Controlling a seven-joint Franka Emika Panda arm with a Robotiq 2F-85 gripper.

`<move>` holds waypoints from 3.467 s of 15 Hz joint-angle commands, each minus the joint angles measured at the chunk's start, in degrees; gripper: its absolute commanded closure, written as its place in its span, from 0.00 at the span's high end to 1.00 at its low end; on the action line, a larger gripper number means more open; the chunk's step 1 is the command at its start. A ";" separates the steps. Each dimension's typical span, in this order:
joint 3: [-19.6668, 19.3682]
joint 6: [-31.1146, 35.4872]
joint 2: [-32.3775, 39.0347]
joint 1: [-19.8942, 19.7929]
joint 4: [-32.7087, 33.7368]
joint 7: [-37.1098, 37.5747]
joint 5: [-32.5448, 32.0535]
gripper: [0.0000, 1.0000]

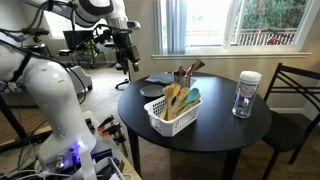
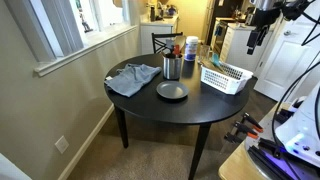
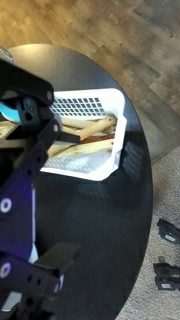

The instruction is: Put one wooden spoon from the basket in the silver holder.

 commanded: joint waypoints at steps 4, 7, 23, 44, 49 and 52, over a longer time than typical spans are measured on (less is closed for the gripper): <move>-0.40 -0.20 0.11 0.48 0.09 0.31 -0.31 1.00; -0.40 -0.20 0.12 0.48 0.09 0.31 -0.31 1.00; 0.60 -3.28 33.29 -7.13 18.18 28.47 1.38 1.00; -5.58 -6.18 60.63 -1.36 41.18 44.74 -0.85 1.00; -5.77 -7.35 61.46 -0.77 42.42 47.70 -1.67 1.00; -5.68 -8.25 62.52 1.06 44.44 51.81 -2.42 1.00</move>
